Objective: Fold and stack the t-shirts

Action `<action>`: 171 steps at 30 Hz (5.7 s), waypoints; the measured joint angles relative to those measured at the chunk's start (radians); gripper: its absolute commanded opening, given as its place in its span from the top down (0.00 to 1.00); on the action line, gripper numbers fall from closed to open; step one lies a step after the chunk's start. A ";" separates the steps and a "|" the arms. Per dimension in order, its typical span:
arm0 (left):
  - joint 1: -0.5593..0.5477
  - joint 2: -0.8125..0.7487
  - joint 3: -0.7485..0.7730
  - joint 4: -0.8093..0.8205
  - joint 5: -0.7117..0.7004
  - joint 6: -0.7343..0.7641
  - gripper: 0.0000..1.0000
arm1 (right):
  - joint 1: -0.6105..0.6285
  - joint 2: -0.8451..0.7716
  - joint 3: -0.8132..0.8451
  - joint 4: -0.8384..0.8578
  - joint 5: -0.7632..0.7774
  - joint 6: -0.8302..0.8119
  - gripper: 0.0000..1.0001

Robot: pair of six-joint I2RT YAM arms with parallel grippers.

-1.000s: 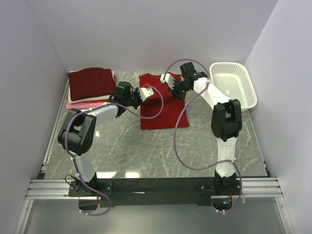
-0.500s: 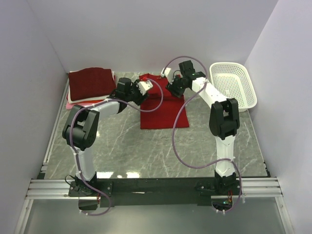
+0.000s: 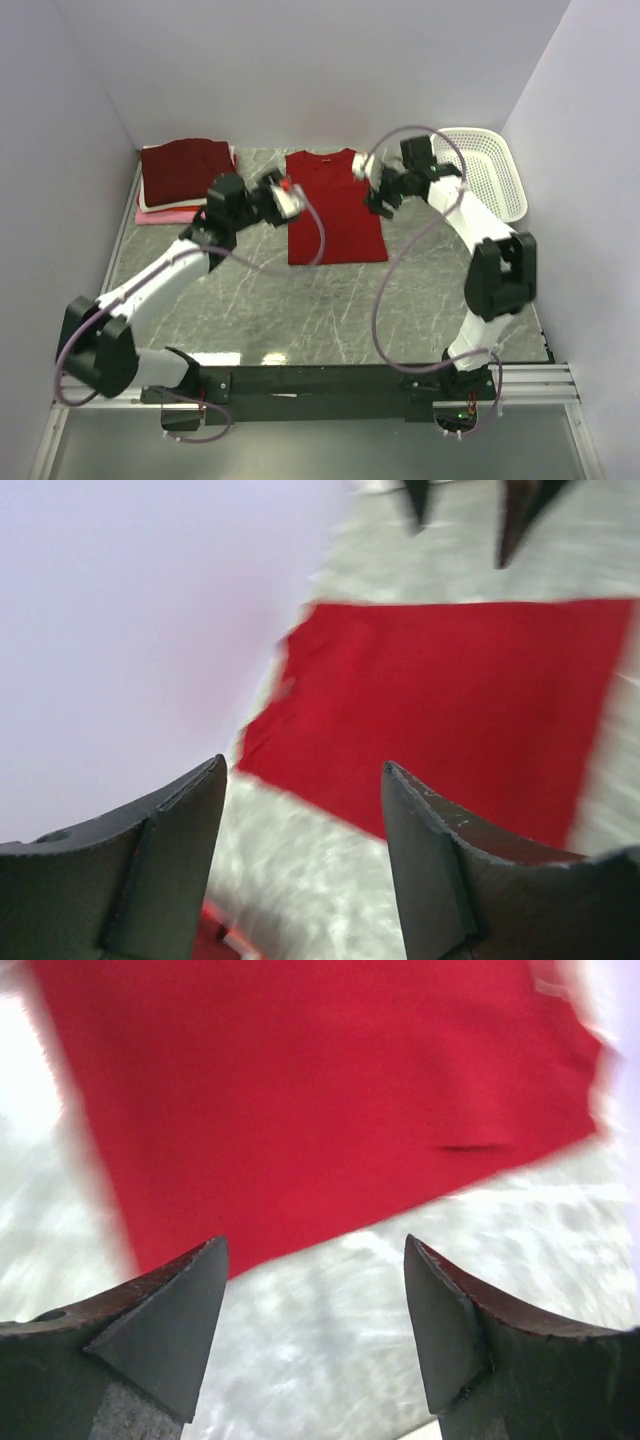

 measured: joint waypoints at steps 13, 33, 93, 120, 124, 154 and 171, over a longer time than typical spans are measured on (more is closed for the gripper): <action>-0.148 0.183 -0.227 -0.150 0.008 0.190 0.37 | 0.065 -0.180 -0.517 0.034 -0.035 -0.364 0.23; -0.108 0.392 -0.113 -0.101 -0.046 0.257 0.51 | 0.120 -0.026 -0.459 0.166 0.133 -0.286 0.35; 0.054 0.603 0.389 -0.232 0.082 0.002 1.00 | 0.035 0.202 0.240 -0.101 0.179 0.120 1.00; 0.071 0.932 0.855 -0.277 -0.348 -0.443 0.01 | 0.009 0.396 0.387 0.183 0.456 0.444 0.30; 0.080 0.859 0.818 -0.325 -0.409 -0.545 0.01 | 0.007 0.317 0.283 0.182 0.398 0.501 0.30; 0.190 1.083 1.054 -0.654 -0.034 -1.254 0.23 | -0.106 -0.199 -0.229 0.019 -0.356 0.601 0.31; 0.144 1.145 1.078 -0.624 0.030 -1.282 1.00 | -0.149 -0.211 -0.230 0.017 -0.414 0.601 0.31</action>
